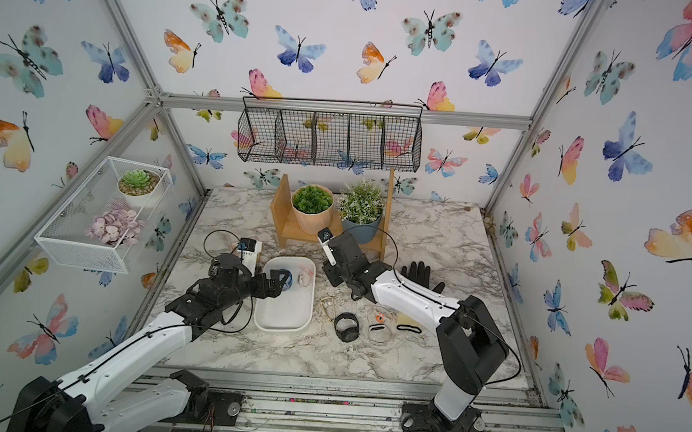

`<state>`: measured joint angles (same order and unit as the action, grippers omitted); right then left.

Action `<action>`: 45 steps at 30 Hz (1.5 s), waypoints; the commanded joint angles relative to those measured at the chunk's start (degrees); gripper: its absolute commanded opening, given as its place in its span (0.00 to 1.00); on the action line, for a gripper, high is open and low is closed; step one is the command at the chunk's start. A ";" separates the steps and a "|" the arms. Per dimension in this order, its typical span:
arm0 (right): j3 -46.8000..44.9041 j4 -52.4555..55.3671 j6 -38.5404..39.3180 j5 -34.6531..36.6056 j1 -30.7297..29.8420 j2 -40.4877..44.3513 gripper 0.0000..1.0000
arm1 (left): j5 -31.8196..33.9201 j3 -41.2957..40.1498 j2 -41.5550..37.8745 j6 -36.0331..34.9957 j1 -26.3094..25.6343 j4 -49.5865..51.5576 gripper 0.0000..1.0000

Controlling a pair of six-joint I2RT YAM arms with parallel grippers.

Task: Put the watch into the storage box
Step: Place the watch in the storage box, then pick up the watch at the center of the board.

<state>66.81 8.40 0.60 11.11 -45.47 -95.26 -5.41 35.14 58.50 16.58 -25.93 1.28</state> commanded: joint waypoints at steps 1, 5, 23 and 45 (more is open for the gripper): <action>-3.35 1.15 -3.03 -0.67 2.29 3.62 0.42 | -3.75 1.42 1.84 -2.76 -1.83 -2.63 0.98; -7.01 1.96 -4.37 -2.30 5.37 5.93 0.44 | -3.91 1.42 3.86 -4.04 -3.99 -3.56 0.99; -10.90 4.38 -6.65 -6.05 10.38 -0.53 0.45 | -6.10 -1.11 6.53 -5.22 -5.97 -6.99 0.98; -10.65 3.42 -7.51 -4.43 10.84 -7.26 0.37 | -5.05 -1.36 7.51 -5.33 -6.06 -7.43 0.98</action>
<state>56.60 11.73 -6.46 6.22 -35.11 -101.69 -9.80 34.17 65.76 11.81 -31.64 -5.37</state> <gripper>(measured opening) 0.371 0.985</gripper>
